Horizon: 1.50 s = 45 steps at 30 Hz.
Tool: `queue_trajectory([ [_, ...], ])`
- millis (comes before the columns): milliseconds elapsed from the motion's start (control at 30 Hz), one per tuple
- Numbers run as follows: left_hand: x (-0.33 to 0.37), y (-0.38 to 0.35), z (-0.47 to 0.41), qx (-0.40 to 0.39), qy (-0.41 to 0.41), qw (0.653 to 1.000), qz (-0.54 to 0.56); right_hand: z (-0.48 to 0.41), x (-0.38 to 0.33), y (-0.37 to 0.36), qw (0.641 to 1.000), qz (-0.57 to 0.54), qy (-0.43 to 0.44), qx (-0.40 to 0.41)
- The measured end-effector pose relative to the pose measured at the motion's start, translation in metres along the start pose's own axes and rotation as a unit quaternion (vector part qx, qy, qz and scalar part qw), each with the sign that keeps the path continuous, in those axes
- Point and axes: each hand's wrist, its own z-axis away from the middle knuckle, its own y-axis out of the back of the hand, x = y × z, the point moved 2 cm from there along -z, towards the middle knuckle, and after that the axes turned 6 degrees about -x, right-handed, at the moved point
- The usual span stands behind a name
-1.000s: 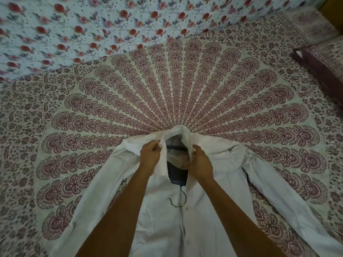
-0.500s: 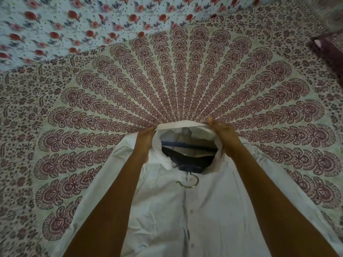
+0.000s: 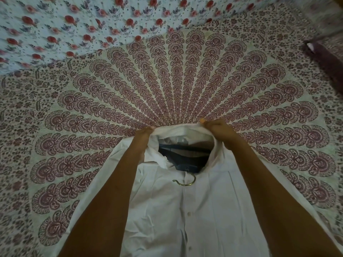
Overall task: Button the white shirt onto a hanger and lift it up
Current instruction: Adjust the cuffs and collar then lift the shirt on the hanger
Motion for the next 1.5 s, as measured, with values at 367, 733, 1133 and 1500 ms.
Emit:
queue_trajectory([
  [367,-0.003,0.011,-0.009,-0.033,0.049,0.984,0.167,0.009,0.005,-0.002,0.993,-0.039,-0.028,-0.104],
  [733,-0.001,0.015,0.012,-0.063,0.002,0.998,0.004,0.017,0.028,-0.007,0.967,-0.163,-0.067,0.186],
  [1133,-0.029,0.030,0.046,-0.139,-0.038,0.989,-0.042,0.014,0.008,-0.018,0.923,-0.253,-0.079,0.279],
  [1500,-0.069,0.030,0.068,-0.235,0.030,0.955,-0.179,0.016,0.011,-0.010,0.922,-0.238,-0.051,0.301],
])
